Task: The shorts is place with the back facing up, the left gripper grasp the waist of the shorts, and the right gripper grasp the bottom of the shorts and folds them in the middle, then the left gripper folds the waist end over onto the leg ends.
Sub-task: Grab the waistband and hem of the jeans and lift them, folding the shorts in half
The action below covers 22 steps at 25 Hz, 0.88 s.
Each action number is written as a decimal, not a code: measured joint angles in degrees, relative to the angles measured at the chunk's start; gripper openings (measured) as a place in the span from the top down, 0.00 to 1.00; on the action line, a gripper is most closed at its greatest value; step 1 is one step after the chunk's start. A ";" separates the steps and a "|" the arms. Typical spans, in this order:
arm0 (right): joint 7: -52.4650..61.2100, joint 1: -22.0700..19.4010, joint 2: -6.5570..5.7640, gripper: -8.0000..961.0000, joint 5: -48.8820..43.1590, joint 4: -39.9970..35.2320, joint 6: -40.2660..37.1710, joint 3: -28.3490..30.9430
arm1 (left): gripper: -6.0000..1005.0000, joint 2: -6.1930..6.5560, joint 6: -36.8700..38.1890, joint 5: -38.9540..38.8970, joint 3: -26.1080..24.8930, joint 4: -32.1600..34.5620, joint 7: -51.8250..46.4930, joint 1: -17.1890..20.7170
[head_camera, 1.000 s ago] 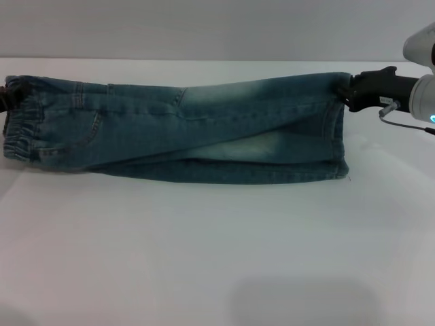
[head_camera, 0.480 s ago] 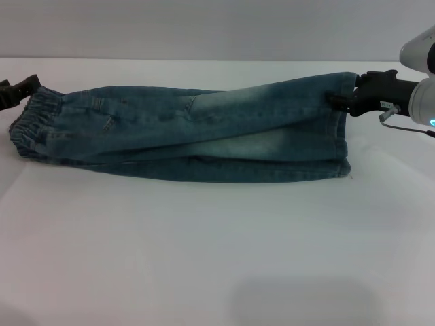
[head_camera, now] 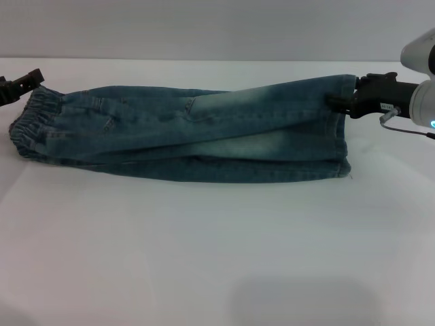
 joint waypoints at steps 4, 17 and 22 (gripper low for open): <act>4.92 0.22 -0.19 0.40 -0.31 -1.39 -2.65 0.00 | 0.14 -0.02 0.37 -0.01 0.04 0.00 0.00 -0.04; 43.87 1.85 -0.27 0.40 -27.38 -19.37 -16.46 -3.29 | 0.14 0.32 2.59 -0.01 -0.20 0.00 0.00 0.91; 48.88 3.09 -0.24 0.40 -33.20 -20.55 -17.65 -5.64 | 0.14 0.42 4.58 0.00 -0.17 0.12 0.00 1.38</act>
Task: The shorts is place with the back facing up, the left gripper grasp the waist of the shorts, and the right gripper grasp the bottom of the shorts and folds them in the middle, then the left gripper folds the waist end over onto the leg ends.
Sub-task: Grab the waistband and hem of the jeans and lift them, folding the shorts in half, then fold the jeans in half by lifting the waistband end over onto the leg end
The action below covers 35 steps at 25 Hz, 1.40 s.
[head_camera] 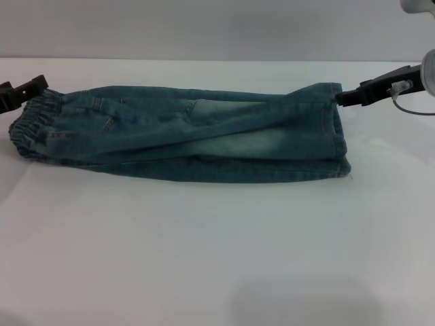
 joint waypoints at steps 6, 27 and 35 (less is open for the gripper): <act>0.02 -1.49 0.28 0.40 0.33 -0.76 1.85 -1.08 | 0.14 1.74 7.19 0.50 0.31 1.74 0.24 1.78; -2.21 -3.41 0.32 0.40 6.11 -1.43 3.46 -6.56 | 0.14 1.30 10.46 0.67 0.27 -0.15 15.20 9.36; -2.24 -3.64 0.32 0.40 7.21 -2.17 3.15 -7.10 | 0.14 -0.63 3.57 0.70 0.34 -0.16 17.00 8.33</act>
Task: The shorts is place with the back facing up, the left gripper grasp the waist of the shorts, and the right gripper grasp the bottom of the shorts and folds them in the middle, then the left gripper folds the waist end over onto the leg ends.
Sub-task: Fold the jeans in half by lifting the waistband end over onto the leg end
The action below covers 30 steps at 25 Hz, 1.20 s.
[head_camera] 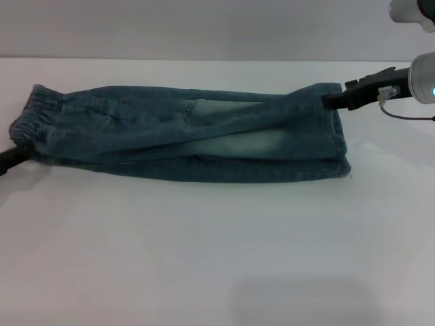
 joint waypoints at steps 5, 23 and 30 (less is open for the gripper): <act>-0.01 -0.12 0.00 0.40 0.00 -0.05 -0.05 0.01 | 0.14 -0.12 -3.37 -0.01 0.04 -1.42 0.02 -1.75; -0.63 -1.34 -0.08 0.40 0.66 -1.53 0.26 0.00 | 0.15 -0.10 -6.88 0.09 4.03 -3.72 0.05 -5.80; -0.63 -1.59 -0.03 0.40 0.70 -1.67 0.53 0.05 | 0.15 -0.02 -6.91 0.09 6.18 -3.73 0.05 -5.71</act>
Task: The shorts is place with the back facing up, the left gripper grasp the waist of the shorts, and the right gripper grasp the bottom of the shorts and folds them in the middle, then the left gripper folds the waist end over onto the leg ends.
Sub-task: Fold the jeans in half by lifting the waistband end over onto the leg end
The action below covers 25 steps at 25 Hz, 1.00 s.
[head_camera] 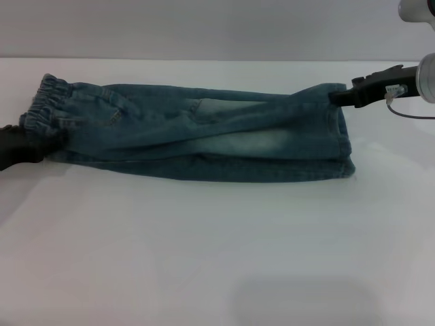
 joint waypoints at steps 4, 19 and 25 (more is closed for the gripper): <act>0.00 -0.12 0.03 0.40 0.00 0.05 0.64 -0.01 | 0.20 -0.04 -0.06 -0.36 0.35 0.64 0.01 0.61; -0.01 -0.74 0.03 0.40 1.50 0.04 0.55 -0.63 | 0.81 0.02 0.39 -0.49 0.64 0.71 0.07 0.85; -0.03 -0.76 0.03 0.40 1.56 0.00 0.69 -0.76 | 0.90 0.03 0.61 -0.53 0.62 0.70 0.09 0.91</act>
